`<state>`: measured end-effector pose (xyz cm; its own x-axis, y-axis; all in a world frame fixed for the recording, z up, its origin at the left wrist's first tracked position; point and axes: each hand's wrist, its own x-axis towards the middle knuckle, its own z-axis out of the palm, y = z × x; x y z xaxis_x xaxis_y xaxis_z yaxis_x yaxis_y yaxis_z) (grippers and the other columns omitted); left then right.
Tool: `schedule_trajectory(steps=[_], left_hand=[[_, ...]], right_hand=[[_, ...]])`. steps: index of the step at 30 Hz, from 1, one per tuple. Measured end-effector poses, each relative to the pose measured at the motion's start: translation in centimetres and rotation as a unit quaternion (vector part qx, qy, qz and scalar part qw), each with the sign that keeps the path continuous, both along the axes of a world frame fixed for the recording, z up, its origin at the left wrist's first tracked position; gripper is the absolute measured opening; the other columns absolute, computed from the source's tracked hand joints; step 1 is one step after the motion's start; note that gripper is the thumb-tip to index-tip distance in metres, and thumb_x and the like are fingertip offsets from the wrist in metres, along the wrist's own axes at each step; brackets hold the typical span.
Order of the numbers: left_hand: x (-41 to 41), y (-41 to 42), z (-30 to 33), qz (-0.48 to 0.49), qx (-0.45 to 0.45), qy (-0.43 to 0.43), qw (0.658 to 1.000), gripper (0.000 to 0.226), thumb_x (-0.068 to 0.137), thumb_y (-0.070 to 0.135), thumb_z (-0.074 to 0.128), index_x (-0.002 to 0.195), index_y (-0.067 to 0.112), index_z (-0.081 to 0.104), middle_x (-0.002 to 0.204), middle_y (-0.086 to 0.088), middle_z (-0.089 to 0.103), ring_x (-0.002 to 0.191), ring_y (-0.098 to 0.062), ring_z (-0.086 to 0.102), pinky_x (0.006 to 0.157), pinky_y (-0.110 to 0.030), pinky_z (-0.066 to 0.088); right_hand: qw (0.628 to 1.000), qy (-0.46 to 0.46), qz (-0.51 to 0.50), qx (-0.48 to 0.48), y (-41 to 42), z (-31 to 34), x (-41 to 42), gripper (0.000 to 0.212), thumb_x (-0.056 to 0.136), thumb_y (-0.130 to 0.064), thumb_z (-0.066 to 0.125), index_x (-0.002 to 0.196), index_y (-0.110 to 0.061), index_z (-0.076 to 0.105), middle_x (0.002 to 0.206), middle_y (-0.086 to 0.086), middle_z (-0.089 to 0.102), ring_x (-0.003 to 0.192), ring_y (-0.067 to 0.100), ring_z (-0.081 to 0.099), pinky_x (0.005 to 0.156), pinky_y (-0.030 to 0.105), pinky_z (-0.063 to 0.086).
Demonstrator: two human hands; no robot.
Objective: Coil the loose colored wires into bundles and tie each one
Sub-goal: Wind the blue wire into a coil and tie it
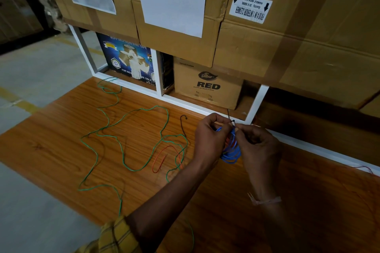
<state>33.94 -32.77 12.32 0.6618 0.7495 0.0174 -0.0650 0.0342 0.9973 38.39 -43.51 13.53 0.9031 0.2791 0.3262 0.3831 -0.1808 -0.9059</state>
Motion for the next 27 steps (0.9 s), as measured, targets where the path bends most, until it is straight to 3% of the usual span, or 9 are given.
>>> schedule_trajectory(steps=[7, 13, 18, 27], left_hand=[[-0.27, -0.38, 0.15, 0.003, 0.03, -0.01, 0.999, 0.003, 0.095, 0.009, 0.074, 0.097, 0.007, 0.075, 0.067, -0.007, 0.066, 0.044, -0.002, 0.051, 0.047, -0.02, 0.04], [-0.23, -0.37, -0.13, 0.014, 0.047, -0.006, 0.999, 0.002, 0.094, 0.01, 0.074, 0.093, 0.008, 0.074, 0.073, -0.008, 0.069, 0.05, -0.004, 0.054, 0.053, -0.025, 0.043], [-0.3, -0.37, -0.23, 0.01, 0.048, -0.011, 0.999, 0.002, 0.094, 0.01, 0.074, 0.092, 0.009, 0.074, 0.07, 0.006, 0.068, 0.053, -0.003, 0.057, 0.054, -0.025, 0.045], [-0.72, -0.45, -0.31, -0.006, 0.108, -0.013, 0.994, 0.004, 0.094, 0.009, 0.072, 0.092, 0.007, 0.075, 0.08, -0.002, 0.072, 0.073, -0.007, 0.066, 0.066, -0.028, 0.054]], right_hand=[[1.0, 0.017, 0.007, 0.015, -0.18, -0.41, 0.23, 0.013, 0.09, -0.008, 0.075, 0.101, -0.013, 0.081, 0.092, -0.007, 0.077, 0.088, 0.001, 0.072, 0.076, 0.014, 0.057], [0.999, 0.025, 0.01, 0.024, -0.23, -0.27, 0.17, 0.013, 0.09, -0.005, 0.075, 0.101, -0.009, 0.08, 0.092, -0.005, 0.077, 0.088, -0.001, 0.071, 0.074, 0.008, 0.053], [0.999, 0.033, 0.007, 0.02, -0.16, -0.32, 0.25, 0.013, 0.09, -0.007, 0.075, 0.102, -0.011, 0.081, 0.093, -0.005, 0.077, 0.088, -0.002, 0.071, 0.074, 0.009, 0.054], [0.996, 0.071, 0.008, 0.052, -0.12, -0.93, 0.57, 0.013, 0.09, -0.005, 0.075, 0.1, -0.011, 0.081, 0.093, -0.004, 0.078, 0.086, 0.002, 0.074, 0.077, 0.015, 0.058]])
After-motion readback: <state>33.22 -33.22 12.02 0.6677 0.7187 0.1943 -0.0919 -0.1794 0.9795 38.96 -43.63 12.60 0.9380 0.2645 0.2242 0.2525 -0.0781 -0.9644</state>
